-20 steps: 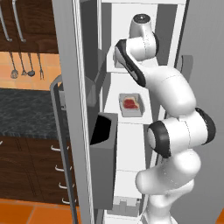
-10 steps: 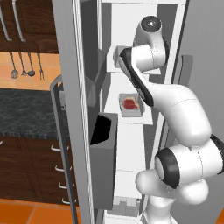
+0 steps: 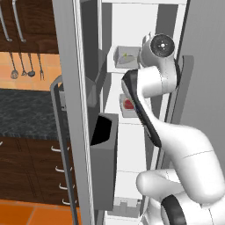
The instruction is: Take the meat container that has the steak and place it on the second highest rack of the freezer. Then take the vegetable container that has the potato and lemon wedge and place it on the highest rack of the freezer.
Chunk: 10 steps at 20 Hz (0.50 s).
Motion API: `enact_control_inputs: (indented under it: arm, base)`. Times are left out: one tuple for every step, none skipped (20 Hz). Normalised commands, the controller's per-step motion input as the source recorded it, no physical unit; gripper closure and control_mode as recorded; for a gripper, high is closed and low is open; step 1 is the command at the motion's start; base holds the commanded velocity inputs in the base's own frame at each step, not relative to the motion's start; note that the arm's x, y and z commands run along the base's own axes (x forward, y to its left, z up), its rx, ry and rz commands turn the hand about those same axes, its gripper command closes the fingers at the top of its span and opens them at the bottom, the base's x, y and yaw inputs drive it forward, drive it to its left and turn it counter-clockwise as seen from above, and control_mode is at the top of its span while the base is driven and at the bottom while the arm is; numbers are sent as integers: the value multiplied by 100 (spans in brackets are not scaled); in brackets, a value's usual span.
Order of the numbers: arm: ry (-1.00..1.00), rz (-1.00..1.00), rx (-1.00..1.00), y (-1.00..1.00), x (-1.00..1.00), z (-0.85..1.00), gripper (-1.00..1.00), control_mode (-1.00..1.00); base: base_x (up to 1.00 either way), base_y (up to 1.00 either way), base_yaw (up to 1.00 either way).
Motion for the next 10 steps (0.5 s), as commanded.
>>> enact_control_inputs:
  arm:
    - [0, 0, 0, 28, -100, -1, -100, -100]
    - [0, 0, 0, 24, -100, -11, -100, -100]
    - [4, 0, 0, 17, -100, -21, -100, -100]
    - [7, 0, 0, 6, -100, -33, -100, -100]
    - [9, 0, 2, 0, -100, -42, -100, -100]
    - [11, 0, 1, 0, -100, -57, -100, -100]
    - [18, 0, 3, 0, -100, -66, -100, -100]
    - [21, 0, 3, 0, -100, -71, -100, -100]
    - [25, -1, 3, 0, -97, -74, -100, -100]
    - [26, -4, 3, 0, -91, -73, -100, -100]
  base:
    - [0, 0, 0]
    - [0, 0, 0]
    - [0, 0, 0]
    - [0, 0, 0]
    - [0, 0, 0]
    - [0, 0, 0]
    - [0, 0, 0]
    - [0, 0, 0]
    - [0, 0, 0]
    - [0, 0, 0]
